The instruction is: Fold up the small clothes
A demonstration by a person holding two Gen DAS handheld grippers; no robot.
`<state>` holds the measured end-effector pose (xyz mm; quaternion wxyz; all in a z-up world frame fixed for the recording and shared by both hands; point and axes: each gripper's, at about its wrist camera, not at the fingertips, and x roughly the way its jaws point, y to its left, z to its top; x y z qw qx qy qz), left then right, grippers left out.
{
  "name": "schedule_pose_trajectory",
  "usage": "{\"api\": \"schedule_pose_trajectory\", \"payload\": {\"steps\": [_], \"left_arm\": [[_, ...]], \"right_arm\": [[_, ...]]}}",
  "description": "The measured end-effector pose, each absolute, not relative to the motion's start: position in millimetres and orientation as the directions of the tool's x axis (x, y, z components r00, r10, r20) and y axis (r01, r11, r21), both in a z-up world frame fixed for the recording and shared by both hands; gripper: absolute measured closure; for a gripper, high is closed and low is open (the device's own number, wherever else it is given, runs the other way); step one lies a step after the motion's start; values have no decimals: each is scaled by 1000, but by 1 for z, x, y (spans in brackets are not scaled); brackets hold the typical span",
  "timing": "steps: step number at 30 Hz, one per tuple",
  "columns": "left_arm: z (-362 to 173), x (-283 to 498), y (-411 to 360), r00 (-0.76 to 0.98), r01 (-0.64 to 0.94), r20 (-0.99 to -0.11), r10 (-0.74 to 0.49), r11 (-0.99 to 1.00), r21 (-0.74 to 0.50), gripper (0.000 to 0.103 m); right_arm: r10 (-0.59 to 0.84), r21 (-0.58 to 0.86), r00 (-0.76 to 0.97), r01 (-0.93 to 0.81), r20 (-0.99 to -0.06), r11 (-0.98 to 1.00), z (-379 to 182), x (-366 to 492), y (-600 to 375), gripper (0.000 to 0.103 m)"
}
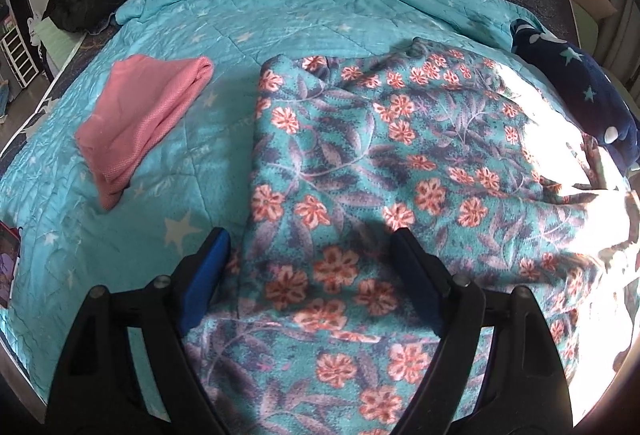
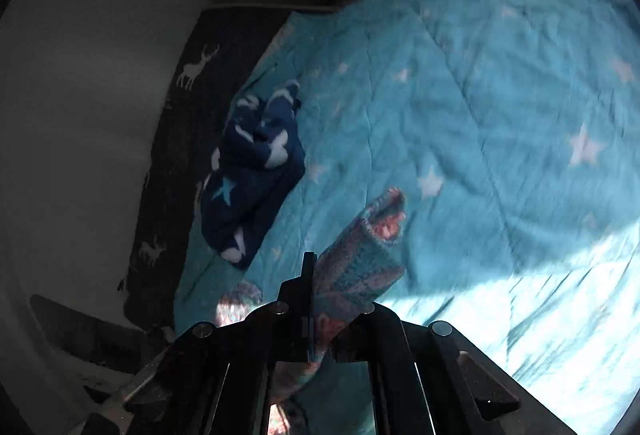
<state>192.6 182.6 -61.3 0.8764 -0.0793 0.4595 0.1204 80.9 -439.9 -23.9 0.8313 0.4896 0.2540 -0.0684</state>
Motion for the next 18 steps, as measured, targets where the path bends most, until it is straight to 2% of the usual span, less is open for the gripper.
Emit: {"api": "schedule_pose_trajectory", "payload": {"steps": [5,10,12,16,18], "left_arm": [[-61,192,181,556,-276,-821,133,961,-32,20],[-52,186,182,569,-271,-813,121,961,-46,20],[-47,181,186,578,-275,-805,133,961,-38,20],[-36,170,201,595,-308,-789,154,950,-47,20],[-33,165,213,604,-335,-780,161,940,-66,20]], "right_arm": [[-74,701,883,417,-464,578,22,65,-496,97],[-89,594,855,426,-511,683,44,88,-499,97],[-143,524,855,428,-498,736,61,98,-495,97],[-366,323,809,537,-461,779,94,116,-502,97],[-411,282,763,591,-499,756,94,126,-522,97]]}}
